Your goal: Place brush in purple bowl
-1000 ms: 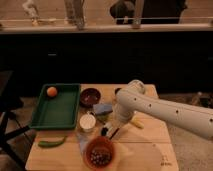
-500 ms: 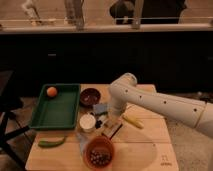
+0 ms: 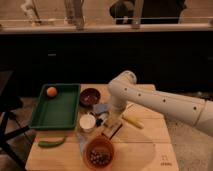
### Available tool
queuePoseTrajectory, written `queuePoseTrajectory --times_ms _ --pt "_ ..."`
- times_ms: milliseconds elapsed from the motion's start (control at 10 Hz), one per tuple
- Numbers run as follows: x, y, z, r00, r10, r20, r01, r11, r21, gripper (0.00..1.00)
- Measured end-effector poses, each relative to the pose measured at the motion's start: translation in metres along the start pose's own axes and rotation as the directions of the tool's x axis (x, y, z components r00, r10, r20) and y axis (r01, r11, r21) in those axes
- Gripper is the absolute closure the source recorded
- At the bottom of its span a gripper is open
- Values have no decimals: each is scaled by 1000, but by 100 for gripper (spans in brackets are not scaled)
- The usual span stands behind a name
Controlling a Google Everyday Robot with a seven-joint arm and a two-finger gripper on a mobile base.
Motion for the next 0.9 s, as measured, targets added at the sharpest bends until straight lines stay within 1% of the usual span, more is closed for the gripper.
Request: queuePoseTrajectory --times_ms 300,400,800,900 --pt "4 -3 -7 999 23 -27 -23 1000 -16 100" --pt "7 -4 -9 999 34 -41 -35 999 -29 100" --pt "8 -19 -21 995 59 -85 -65 996 -66 100" --pt "5 -23 -23 994 58 -88 -64 996 -68 100"
